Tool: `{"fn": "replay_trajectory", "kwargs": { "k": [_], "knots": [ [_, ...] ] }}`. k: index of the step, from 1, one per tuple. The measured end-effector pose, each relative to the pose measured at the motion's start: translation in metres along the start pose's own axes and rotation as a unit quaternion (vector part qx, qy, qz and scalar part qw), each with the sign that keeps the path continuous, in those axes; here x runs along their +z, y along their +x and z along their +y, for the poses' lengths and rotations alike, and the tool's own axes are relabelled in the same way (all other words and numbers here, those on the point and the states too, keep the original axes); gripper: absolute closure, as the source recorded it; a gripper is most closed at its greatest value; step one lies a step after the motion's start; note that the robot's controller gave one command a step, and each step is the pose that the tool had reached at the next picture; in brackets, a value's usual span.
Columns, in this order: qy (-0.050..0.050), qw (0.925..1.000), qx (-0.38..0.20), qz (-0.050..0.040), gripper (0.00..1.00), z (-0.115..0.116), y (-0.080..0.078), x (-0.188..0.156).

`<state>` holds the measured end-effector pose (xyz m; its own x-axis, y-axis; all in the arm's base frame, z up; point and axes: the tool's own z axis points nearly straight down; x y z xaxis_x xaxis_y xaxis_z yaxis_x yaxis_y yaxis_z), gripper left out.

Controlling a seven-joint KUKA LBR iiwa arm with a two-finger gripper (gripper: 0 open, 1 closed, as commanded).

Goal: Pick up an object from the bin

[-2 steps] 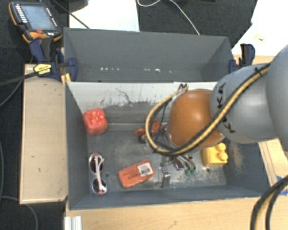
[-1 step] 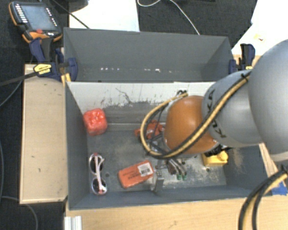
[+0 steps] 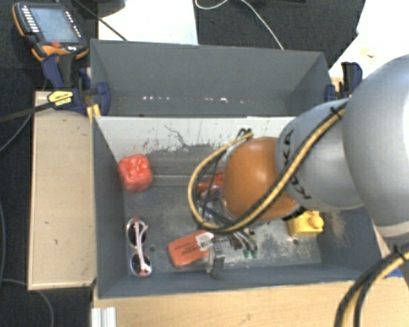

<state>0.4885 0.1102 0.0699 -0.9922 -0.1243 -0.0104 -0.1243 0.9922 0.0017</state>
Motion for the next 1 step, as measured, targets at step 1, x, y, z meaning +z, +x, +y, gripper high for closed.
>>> {"fn": "replay_trajectory", "kwargs": {
  "k": [1],
  "knots": [
    [-0.001, 0.9972, 0.075, -0.0002, 1.00, 0.0237, 0.0008, -0.0006]
  ]
}}
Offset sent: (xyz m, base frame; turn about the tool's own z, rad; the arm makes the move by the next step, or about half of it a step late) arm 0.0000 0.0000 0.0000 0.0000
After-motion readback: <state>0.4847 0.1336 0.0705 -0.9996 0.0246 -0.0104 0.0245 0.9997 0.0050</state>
